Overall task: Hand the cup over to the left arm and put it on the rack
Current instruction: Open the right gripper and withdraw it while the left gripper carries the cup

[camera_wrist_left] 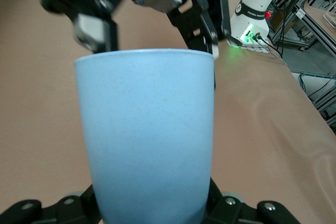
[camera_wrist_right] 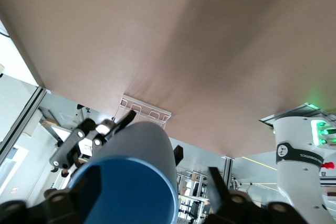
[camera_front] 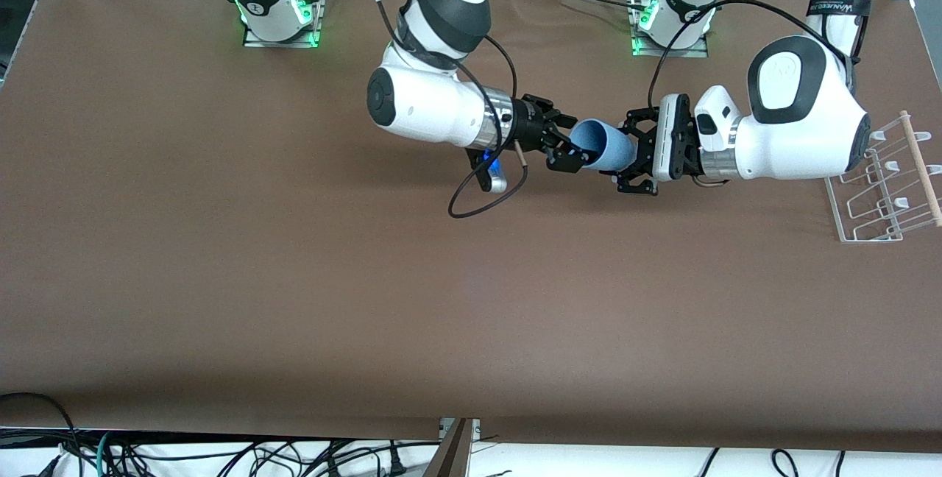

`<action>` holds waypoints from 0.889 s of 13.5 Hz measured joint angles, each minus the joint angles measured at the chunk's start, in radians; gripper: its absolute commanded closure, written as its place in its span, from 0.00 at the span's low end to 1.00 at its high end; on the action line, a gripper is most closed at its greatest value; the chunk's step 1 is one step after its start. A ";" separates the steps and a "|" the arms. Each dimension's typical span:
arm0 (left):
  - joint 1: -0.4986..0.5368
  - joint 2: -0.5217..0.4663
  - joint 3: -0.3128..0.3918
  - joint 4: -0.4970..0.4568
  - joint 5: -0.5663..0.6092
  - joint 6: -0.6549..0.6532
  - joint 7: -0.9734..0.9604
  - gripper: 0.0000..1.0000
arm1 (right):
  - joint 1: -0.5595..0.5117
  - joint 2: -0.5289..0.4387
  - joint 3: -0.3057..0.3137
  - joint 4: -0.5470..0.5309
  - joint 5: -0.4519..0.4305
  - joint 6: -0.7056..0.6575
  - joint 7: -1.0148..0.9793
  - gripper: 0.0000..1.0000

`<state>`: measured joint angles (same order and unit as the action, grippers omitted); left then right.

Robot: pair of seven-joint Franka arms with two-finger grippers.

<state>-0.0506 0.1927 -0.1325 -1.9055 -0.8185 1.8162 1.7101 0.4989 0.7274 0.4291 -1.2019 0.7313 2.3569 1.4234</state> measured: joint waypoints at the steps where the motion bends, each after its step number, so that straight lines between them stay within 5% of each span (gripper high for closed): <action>1: 0.002 0.000 0.006 0.000 0.001 -0.005 0.000 0.88 | -0.018 -0.002 -0.001 0.013 0.000 -0.037 0.000 0.00; 4: 0.015 -0.004 0.052 0.002 0.079 -0.043 0.001 0.87 | -0.116 -0.039 -0.005 0.056 -0.008 -0.189 -0.008 0.00; 9: 0.027 -0.016 0.202 0.032 0.404 -0.119 0.002 0.87 | -0.289 -0.165 -0.017 0.065 -0.129 -0.593 -0.164 0.00; 12: 0.040 -0.017 0.266 0.059 0.671 -0.118 0.003 0.87 | -0.306 -0.275 -0.126 0.012 -0.159 -0.773 -0.359 0.00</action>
<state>-0.0108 0.1758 0.1331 -1.8464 -0.1472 1.6978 1.7132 0.1931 0.4521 0.3027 -1.1898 0.5725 1.5837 1.0639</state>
